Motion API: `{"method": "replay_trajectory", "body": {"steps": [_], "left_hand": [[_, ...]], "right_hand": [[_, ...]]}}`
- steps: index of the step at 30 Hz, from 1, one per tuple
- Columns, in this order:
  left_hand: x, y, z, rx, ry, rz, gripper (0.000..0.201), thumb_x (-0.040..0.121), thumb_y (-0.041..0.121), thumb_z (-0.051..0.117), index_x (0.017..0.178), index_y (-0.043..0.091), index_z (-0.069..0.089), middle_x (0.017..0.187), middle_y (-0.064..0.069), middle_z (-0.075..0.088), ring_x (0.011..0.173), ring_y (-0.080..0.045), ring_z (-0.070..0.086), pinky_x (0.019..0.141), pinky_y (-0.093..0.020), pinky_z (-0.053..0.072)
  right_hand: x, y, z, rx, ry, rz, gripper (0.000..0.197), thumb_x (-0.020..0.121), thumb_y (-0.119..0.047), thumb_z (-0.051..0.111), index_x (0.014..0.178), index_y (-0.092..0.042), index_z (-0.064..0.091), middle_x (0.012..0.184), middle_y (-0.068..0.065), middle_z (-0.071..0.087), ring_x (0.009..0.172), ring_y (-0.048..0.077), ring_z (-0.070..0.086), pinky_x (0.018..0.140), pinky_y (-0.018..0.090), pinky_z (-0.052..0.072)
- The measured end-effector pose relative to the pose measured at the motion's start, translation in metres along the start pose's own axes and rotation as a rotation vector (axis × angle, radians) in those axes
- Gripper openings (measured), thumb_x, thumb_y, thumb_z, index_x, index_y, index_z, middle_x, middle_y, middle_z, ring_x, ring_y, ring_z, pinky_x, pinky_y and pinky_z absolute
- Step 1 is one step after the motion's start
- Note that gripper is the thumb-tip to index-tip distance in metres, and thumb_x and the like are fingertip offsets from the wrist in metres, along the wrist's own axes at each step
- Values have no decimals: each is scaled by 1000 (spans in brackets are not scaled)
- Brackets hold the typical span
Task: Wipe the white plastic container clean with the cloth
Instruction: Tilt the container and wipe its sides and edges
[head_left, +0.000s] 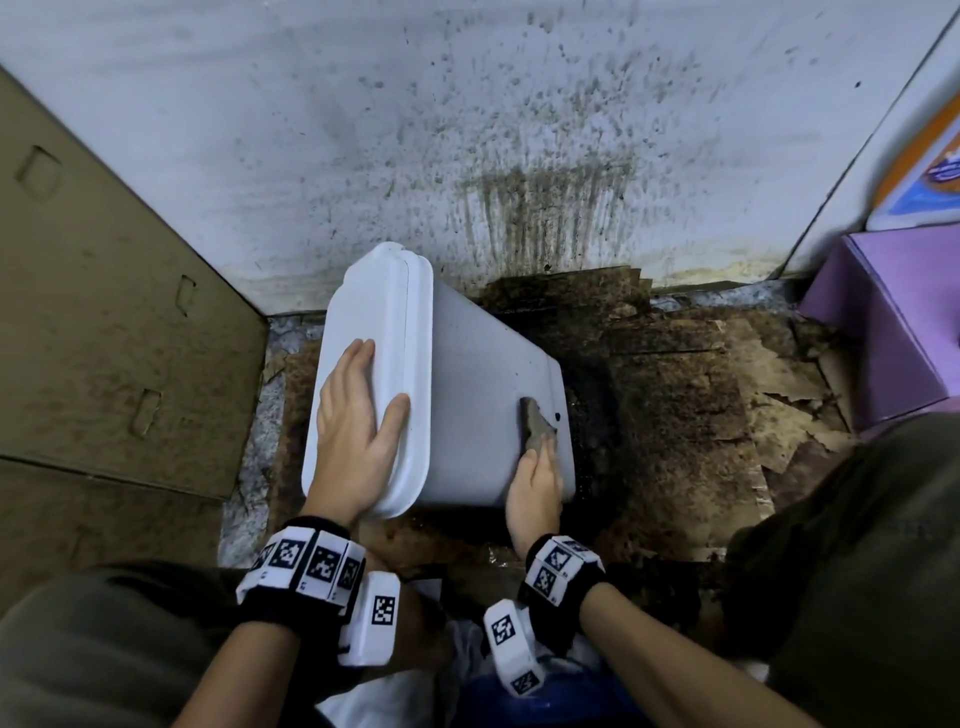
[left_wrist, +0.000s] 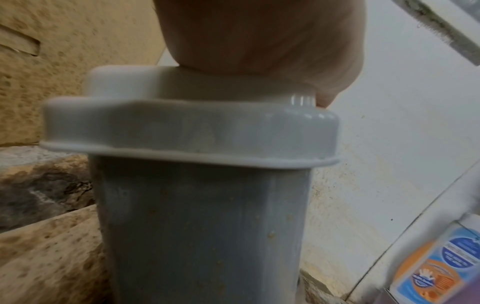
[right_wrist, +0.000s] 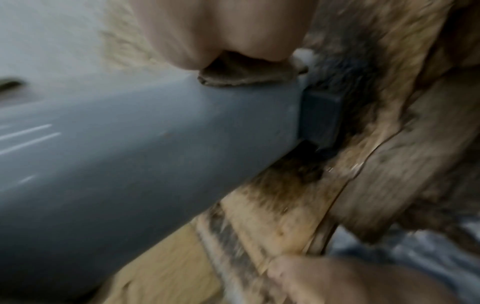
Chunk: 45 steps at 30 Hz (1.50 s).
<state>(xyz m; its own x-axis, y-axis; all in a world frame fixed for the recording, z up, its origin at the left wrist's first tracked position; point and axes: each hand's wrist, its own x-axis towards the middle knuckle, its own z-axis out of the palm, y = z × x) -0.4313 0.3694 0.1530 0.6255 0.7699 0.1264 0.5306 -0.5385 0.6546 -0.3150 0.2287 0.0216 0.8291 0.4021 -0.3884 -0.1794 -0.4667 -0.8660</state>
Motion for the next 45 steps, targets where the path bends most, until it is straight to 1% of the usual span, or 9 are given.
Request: {"method": "replay_trajectory", "body": {"steps": [7, 16, 20, 26, 28, 31, 33, 39, 45], "left_hand": [[0, -2, 1, 17, 8, 8, 78, 93, 55, 34, 158, 13, 25, 164, -8, 25, 152, -20, 18, 124, -36, 12], [0, 1, 3, 26, 2, 17, 76, 94, 53, 35, 158, 14, 24, 165, -7, 24, 153, -19, 16, 125, -37, 12], [1, -4, 1, 17, 10, 9, 77, 93, 53, 36, 158, 13, 25, 165, -7, 24, 153, -20, 18, 125, -35, 11], [0, -8, -3, -39, 5, -15, 74, 93, 51, 37, 157, 14, 27, 164, -5, 25, 152, -18, 18, 125, -37, 13], [0, -9, -4, -54, 6, -18, 73, 93, 50, 37, 156, 14, 28, 163, -4, 26, 151, -17, 18, 125, -39, 14], [0, -8, -4, -58, 5, -18, 73, 93, 51, 38, 156, 16, 27, 163, -3, 26, 151, -16, 18, 125, -39, 14], [0, -4, -3, -62, 5, -20, 72, 93, 51, 39, 156, 18, 28, 163, -2, 26, 151, -17, 19, 125, -39, 14], [0, 0, -2, -31, -3, -23, 75, 91, 52, 37, 156, 16, 27, 163, -3, 25, 150, -17, 18, 122, -32, 11], [1, -2, -2, 4, -14, -12, 77, 91, 54, 34, 157, 14, 25, 164, -6, 24, 150, -18, 16, 121, -28, 8]], "right_hand": [[-69, -59, 19, 1, -125, -394, 63, 99, -49, 19, 157, -27, 31, 166, -10, 22, 150, 8, 19, 125, 32, 13], [-44, -48, 3, -50, -302, -675, 56, 106, -30, 29, 160, -23, 14, 169, -8, 10, 155, 9, 9, 126, 34, 12], [-30, -32, 3, 5, -300, -623, 53, 107, -17, 32, 159, -16, 22, 167, -6, 18, 154, 10, 16, 126, 33, 15], [-2, 7, -8, -36, -224, -516, 52, 106, -15, 32, 158, -15, 28, 165, -6, 25, 152, 6, 22, 125, 26, 16], [7, 20, -13, -17, -189, -346, 51, 108, -19, 30, 158, -20, 27, 164, -6, 28, 151, 6, 24, 125, 27, 16], [20, 29, -23, 29, -89, 18, 49, 109, -26, 31, 158, -24, 29, 157, 8, 42, 143, 24, 40, 117, 28, 28], [27, 32, -27, 51, -64, 136, 50, 109, -28, 31, 157, -19, 30, 155, 14, 44, 139, 32, 43, 111, 31, 31], [18, 23, -9, 65, -11, 86, 56, 105, -37, 28, 159, -22, 24, 164, 8, 29, 150, 27, 29, 124, 41, 21], [-26, -21, 16, 176, 26, -53, 50, 109, -24, 31, 158, -15, 25, 168, 1, 17, 154, 12, 15, 124, 23, 7]]}}
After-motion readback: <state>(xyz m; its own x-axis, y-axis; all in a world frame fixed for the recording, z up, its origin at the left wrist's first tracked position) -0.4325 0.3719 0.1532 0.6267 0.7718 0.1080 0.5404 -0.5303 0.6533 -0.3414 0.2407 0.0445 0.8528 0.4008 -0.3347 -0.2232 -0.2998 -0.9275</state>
